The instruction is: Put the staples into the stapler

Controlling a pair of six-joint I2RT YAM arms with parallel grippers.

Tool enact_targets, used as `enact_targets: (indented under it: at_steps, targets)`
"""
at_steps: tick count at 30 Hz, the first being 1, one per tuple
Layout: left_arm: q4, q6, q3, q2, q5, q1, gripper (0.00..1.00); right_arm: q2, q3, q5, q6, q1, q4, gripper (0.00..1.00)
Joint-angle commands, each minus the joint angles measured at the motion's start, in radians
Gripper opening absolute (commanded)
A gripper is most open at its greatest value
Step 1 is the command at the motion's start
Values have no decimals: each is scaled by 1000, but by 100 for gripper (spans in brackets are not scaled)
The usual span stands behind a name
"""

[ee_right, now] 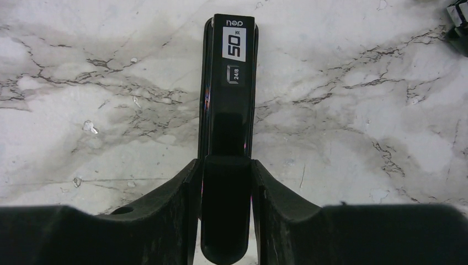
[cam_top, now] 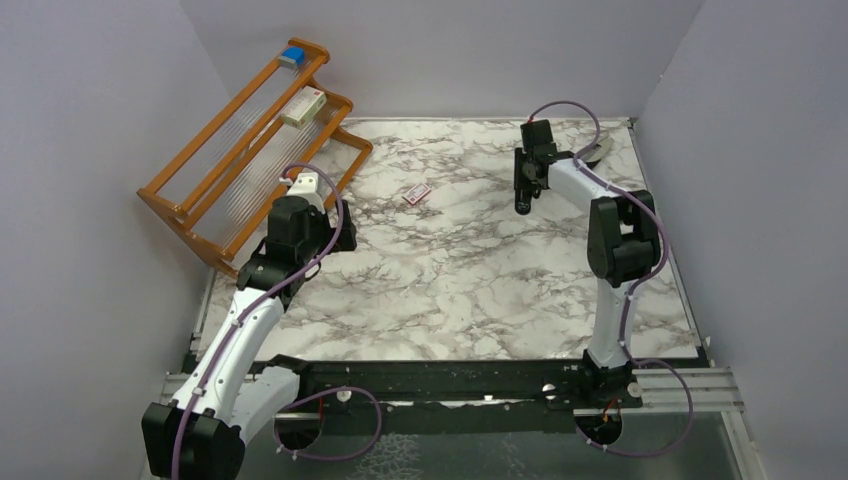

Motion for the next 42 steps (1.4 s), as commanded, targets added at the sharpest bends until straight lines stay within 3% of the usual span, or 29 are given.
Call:
enact_targets:
  at_steps: [1,5,11,15,19,25,35,42]
  targets:
    - [30,-4,-8,0,21,-6,99,36,30,22,-12,-5,-37,39]
    - [29,-3,-8,-1,10,-7,99,32,21,24,-13,-5,-32,35]
    - [25,-12,-11,-15,-52,-8,99,-9,-8,27,-8,-4,-16,13]
    - [3,-7,-9,-33,-77,-8,99,-106,-62,-8,-23,-4,18,10]
    - [7,-1,-13,-51,-61,-8,99,-217,-124,-106,-64,-4,46,1]
    - [6,16,9,-108,-67,-7,99,-383,-250,-243,-91,36,66,1]
    - [-7,62,77,-222,-102,-6,99,-579,-418,-352,-161,299,42,1]
    - [-72,129,126,-274,-94,-7,99,-548,-440,-343,-290,546,10,1]
